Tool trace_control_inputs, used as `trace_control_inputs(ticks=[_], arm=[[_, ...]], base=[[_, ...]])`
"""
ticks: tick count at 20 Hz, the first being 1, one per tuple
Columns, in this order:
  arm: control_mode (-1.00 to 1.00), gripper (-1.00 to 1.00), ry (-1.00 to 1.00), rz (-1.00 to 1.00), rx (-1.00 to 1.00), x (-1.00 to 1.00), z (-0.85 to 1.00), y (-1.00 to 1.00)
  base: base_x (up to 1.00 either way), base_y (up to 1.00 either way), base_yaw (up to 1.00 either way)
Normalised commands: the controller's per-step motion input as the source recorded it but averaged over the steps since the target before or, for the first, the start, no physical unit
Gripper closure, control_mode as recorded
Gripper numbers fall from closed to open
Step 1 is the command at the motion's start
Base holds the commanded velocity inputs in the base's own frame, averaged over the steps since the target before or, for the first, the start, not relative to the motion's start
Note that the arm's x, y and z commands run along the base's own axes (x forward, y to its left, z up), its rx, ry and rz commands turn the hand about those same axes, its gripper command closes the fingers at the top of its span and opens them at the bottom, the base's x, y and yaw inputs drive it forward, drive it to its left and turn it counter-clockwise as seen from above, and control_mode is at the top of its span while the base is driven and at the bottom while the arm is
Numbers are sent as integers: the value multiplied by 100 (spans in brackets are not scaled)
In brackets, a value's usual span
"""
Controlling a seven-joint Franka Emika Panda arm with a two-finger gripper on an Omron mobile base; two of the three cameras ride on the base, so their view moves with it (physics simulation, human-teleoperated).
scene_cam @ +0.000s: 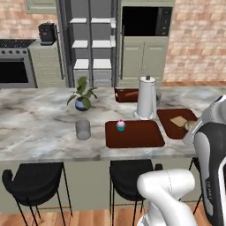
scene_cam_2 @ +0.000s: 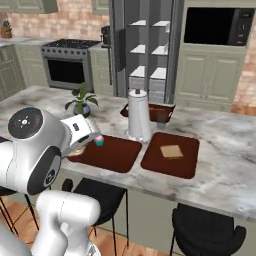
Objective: Take the cupcakes from the fridge and place them on the empty tray on the dining counter.
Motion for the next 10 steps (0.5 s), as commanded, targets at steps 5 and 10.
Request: trace_control_inputs(ticks=[5, 10], arm=[[100, 100, 0, 0, 0, 0, 0, 0], [100, 100, 0, 0, 0, 0, 0, 0]], base=[[47, 35, -48], [17, 10, -9]])
